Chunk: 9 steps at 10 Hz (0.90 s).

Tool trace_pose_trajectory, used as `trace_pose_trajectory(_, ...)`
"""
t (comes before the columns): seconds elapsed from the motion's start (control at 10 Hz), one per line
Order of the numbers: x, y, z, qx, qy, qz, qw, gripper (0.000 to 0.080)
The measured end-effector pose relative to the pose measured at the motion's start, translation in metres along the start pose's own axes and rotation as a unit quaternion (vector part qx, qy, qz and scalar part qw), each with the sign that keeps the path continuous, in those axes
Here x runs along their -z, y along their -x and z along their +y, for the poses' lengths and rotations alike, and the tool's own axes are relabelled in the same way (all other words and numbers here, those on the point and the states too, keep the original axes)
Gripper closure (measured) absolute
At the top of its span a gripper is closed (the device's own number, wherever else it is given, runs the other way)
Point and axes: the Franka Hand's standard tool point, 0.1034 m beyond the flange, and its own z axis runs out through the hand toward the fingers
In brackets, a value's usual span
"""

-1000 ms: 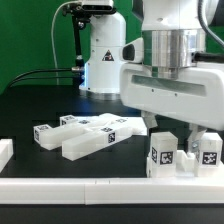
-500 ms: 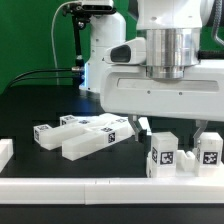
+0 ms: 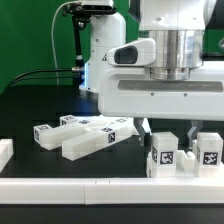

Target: Assemble chair

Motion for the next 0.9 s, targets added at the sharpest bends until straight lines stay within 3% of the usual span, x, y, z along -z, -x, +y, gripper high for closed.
trace_pose_trajectory(0.1, 0.0000, -0.0001, 0.0010, -0.048, 0.000, 0.000, 0.999, 0.0407)
trace_pose_trajectory(0.2, 0.0000, 0.0003, 0.0001, -0.098, 0.000, 0.000, 0.995, 0.0515)
trace_pose_trajectory(0.4, 0.0000, 0.0016, -0.0014, -0.229, 0.002, -0.003, 0.973, 0.0515)
trace_pose_trajectory(0.5, 0.0007, 0.0030, -0.0039, -0.305, 0.008, -0.014, 0.952, 0.0515)
trace_pose_trajectory(0.7, -0.0001, 0.0006, -0.0075, -0.449, 0.007, -0.015, 0.893, 0.0515)
trace_pose_trajectory(0.8, 0.0006, -0.0018, -0.0084, -0.531, -0.005, -0.020, 0.847, 0.0515)
trace_pose_trajectory(0.9, -0.0002, -0.0016, -0.0080, -0.541, -0.008, -0.018, 0.841, 0.0515)
